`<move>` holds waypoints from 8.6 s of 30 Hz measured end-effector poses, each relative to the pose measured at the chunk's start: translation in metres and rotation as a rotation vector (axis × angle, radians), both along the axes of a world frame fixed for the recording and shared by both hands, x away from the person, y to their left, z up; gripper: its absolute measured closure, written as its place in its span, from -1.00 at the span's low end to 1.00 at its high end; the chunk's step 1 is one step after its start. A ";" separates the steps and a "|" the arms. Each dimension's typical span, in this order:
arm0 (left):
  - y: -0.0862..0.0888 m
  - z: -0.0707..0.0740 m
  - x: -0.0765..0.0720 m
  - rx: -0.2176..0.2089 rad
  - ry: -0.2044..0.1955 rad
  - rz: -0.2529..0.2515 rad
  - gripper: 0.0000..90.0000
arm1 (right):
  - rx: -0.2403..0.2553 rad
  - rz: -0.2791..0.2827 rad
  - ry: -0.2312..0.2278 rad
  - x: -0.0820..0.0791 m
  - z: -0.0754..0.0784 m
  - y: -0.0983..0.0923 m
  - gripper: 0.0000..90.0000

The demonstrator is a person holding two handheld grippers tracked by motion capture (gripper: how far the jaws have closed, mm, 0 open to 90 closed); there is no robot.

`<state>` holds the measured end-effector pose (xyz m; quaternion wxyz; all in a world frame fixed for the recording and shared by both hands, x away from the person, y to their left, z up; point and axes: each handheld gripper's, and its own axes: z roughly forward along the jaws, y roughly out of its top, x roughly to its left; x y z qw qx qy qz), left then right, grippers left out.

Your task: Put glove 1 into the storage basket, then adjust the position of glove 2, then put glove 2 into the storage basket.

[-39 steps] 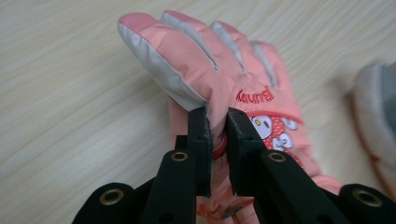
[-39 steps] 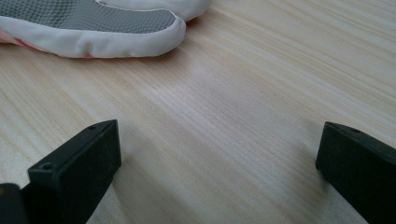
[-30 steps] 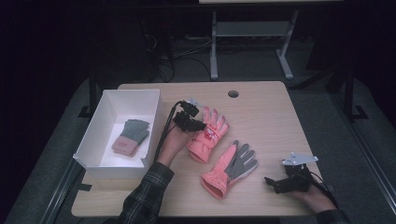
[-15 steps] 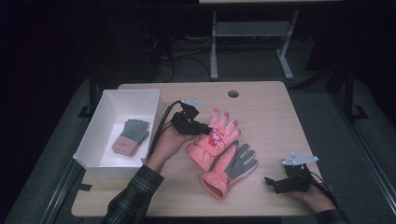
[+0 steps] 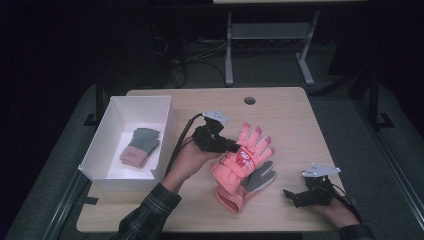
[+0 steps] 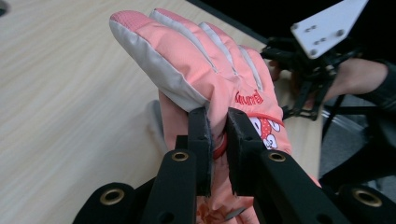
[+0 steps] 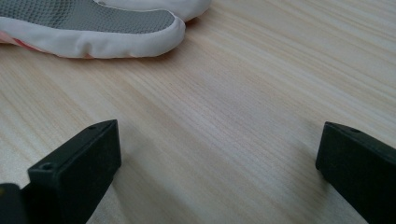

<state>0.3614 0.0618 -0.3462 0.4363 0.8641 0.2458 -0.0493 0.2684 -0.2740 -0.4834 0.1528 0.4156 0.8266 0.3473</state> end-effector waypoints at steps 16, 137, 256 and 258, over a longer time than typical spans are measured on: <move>-0.020 -0.030 -0.007 0.086 0.053 -0.038 0.79 | -0.001 0.001 0.000 0.000 0.000 0.000 -1.00; -0.031 -0.095 -0.001 0.169 0.108 -0.115 -0.63 | 0.086 0.191 0.037 0.009 0.030 0.106 1.00; 0.053 0.031 0.010 -0.065 0.054 0.093 0.41 | 0.005 -0.122 -0.027 0.024 0.001 0.017 -0.78; 0.059 0.036 0.012 -0.068 0.050 0.110 0.41 | 0.005 -0.123 -0.026 0.024 0.001 0.017 -0.78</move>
